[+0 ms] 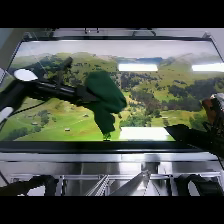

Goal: Fold the shirts.

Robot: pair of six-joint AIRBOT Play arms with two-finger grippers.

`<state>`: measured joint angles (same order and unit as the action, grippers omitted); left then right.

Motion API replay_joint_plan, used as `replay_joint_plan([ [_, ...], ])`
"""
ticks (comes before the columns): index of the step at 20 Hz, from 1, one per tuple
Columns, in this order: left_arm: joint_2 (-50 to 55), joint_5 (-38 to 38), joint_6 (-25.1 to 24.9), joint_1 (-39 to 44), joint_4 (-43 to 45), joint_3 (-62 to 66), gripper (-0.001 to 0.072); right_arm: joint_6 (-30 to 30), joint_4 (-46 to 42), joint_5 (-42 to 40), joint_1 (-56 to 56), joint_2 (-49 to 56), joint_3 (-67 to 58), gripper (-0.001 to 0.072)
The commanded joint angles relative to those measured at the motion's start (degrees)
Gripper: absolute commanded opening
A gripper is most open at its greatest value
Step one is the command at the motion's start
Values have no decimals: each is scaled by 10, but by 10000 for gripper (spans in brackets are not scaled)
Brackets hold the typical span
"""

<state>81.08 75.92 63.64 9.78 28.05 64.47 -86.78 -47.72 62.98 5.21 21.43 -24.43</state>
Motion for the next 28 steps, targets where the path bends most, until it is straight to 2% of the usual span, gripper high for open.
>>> replay_joint_plan([
  [1,53,-10,0,38,8,1,720,0,0,0,0,0,0,25],
  [5,56,51,0,-35,13,0,719,0,4,-24,0,0,0,25],
  [9,56,36,14,-61,68,-42,718,-2,4,-26,0,2,0,27],
  [10,56,22,14,-55,67,-71,717,-2,5,-31,0,12,0,70],
  [11,57,5,14,-47,65,-101,717,1,5,-37,0,30,0,266],
  [12,57,-10,14,-36,61,-126,717,18,10,-45,0,56,0,397],
  [13,57,-22,11,-23,51,-148,716,61,31,-60,0,91,0,362],
  [17,57,-101,-12,46,0,-205,699,212,185,-126,-1,274,-4,356],
  [20,66,-149,-11,100,-6,-198,698,343,301,-125,-1,409,-19,355],
  [22,91,-149,-11,129,-10,-172,697,390,350,-116,-1,473,-30,355],
  [23,108,-143,-10,141,-10,-157,642,391,351,-118,-1,499,-37,356],
  [25,141,-111,-10,153,-11,-125,188,391,349,-117,-1,542,-52,355],
  [26,150,-95,-11,154,-11,-112,62,391,349,-118,-1,559,-60,356],
  [27,153,-82,-10,154,-11,-101,13,391,348,-118,-1,572,-71,355],
  [28,152,-73,-10,149,-11,-91,13,390,342,-122,-1,583,-84,355],
])
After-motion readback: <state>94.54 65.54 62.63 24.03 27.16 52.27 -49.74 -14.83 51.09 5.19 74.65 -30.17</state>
